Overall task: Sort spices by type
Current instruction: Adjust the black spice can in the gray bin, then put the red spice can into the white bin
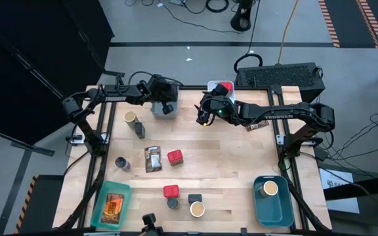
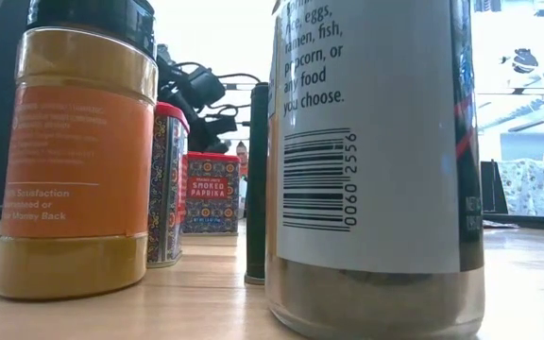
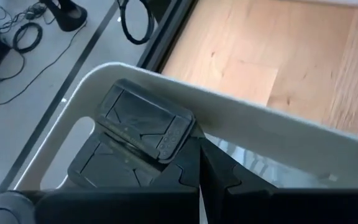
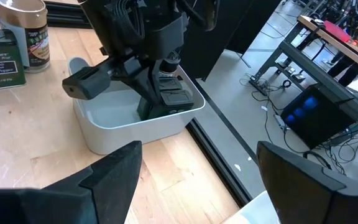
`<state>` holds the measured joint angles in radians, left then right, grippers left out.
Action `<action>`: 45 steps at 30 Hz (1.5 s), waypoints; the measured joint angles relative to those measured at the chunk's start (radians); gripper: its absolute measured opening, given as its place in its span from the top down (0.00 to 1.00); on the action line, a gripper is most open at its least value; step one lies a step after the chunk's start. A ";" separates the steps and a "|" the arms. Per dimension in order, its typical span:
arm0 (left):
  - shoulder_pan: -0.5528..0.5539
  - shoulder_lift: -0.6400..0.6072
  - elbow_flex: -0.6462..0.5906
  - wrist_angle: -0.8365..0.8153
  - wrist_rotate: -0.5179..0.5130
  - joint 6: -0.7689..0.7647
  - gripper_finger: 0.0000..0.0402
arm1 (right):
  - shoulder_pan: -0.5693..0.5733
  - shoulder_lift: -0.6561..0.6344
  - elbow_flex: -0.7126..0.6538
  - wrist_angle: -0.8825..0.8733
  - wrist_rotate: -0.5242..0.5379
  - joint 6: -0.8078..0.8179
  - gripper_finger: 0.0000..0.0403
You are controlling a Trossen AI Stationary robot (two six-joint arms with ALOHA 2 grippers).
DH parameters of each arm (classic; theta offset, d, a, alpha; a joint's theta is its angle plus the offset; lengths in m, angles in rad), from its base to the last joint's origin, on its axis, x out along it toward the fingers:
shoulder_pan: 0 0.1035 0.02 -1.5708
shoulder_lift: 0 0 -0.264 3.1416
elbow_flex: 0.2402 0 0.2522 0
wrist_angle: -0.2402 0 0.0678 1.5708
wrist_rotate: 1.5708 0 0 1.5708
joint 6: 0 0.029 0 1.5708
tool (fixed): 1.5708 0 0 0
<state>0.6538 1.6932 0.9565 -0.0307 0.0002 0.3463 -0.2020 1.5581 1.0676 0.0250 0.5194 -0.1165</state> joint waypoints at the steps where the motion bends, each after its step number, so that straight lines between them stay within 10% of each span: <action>1: -0.003 -0.005 0.000 0.000 0.000 -0.011 1.00 | 0.000 0.000 0.000 0.000 0.000 0.000 0.26; 27: -0.343 -0.445 0.000 -0.588 -0.010 -0.263 1.00 | 0.022 0.000 0.000 -0.034 -0.054 0.026 0.26; 37: -0.593 -0.624 -0.032 -0.632 -0.270 -0.340 1.00 | 0.122 0.001 0.049 -0.214 -0.057 0.015 0.26; 45: -0.728 -0.818 -0.160 -0.514 -0.375 -0.367 1.00 | 0.173 0.006 0.202 -0.312 -0.415 0.046 0.26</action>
<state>-0.0743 0.8754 0.7968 -0.5444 -0.3751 -0.0202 -0.0293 1.5644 1.2694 -0.2867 0.1044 -0.0701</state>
